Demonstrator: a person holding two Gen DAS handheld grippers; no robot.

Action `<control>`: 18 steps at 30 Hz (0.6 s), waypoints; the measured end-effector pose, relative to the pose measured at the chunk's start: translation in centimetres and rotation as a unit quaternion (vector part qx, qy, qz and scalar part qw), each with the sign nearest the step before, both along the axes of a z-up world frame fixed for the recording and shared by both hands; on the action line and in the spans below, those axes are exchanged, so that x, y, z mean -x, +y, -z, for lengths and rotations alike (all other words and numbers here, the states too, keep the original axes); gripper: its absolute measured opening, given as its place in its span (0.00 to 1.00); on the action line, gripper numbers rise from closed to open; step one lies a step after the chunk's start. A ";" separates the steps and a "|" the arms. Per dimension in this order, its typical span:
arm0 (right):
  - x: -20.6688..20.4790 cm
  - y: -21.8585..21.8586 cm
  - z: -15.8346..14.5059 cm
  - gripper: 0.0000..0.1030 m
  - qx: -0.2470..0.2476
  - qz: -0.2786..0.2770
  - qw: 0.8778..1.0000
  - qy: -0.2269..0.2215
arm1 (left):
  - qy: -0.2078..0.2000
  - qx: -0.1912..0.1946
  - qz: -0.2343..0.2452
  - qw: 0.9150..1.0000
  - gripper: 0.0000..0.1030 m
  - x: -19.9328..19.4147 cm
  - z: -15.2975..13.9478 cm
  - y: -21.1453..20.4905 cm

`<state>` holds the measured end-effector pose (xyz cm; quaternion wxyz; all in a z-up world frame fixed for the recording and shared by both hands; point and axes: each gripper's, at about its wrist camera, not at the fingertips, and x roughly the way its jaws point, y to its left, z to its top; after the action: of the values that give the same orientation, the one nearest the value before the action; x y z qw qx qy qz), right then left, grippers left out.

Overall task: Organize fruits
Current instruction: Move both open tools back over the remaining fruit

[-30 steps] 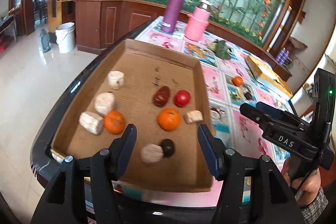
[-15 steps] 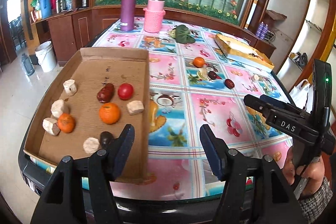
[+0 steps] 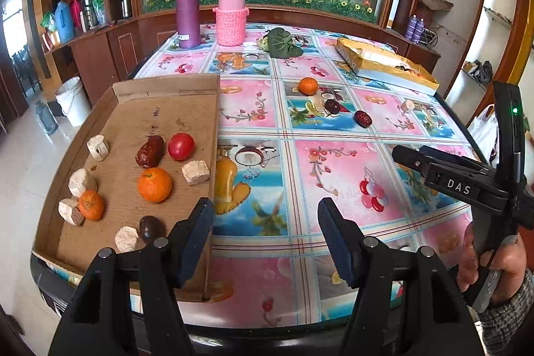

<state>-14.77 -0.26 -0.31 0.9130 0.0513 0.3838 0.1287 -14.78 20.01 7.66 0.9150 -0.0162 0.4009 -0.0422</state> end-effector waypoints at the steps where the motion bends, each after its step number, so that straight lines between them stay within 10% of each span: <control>1: -0.1 0.0 0.2 0.69 0.000 0.000 1.000 0.002 | -0.004 -0.011 -0.003 1.000 0.63 0.0 0.0 -0.1; 18: -1.0 0.0 1.2 0.70 0.002 0.004 1.000 0.020 | -0.020 -0.084 -0.016 0.996 0.63 -0.6 0.4 -1.0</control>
<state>-13.77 -0.29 -1.49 0.9056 0.0539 0.4021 0.1233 -14.16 18.98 7.26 0.9216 0.0551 0.3843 0.0062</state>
